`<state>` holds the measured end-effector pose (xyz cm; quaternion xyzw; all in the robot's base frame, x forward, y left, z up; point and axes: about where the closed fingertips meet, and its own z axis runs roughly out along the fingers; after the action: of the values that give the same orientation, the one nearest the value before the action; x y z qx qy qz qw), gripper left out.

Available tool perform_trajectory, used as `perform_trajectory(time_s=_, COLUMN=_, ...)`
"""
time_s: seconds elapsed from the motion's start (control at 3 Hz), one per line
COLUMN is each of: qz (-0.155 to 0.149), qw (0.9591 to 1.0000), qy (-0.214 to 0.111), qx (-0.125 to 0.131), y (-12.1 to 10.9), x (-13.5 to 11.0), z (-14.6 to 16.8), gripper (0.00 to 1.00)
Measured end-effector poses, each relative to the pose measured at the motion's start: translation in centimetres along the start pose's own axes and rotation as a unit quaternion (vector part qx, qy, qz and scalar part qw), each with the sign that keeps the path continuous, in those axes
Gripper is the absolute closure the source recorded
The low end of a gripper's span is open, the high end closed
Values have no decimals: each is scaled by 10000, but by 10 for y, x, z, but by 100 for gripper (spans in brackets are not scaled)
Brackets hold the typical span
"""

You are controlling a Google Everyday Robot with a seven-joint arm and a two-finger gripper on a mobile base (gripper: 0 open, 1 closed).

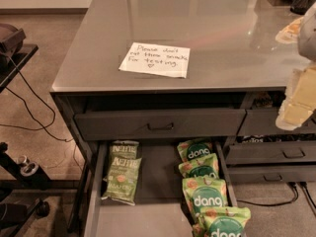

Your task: Pick green jalapeno chip bag from middle drawer and place on counter

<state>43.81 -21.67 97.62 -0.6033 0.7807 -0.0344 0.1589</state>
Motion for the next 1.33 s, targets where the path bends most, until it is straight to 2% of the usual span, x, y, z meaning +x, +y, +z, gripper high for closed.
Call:
perform_trajectory(time_s=0.33, qz=1, qw=10000, qy=-2, qx=-1, y=0, x=0, z=0, gripper=0)
perform_trajectory(time_s=0.67, qz=124, qw=9989, qy=-432, qx=-118, y=9, x=-4, z=19, gripper=0)
perform_trajectory(time_s=1.0, qz=361, qw=9912, qy=-1230, qx=-338, y=30, x=-27, z=63, gripper=0)
perform_trajectory(time_s=1.33, qz=484, qw=9765, qy=-2013, qx=-593, y=47, x=-73, z=114, gripper=0)
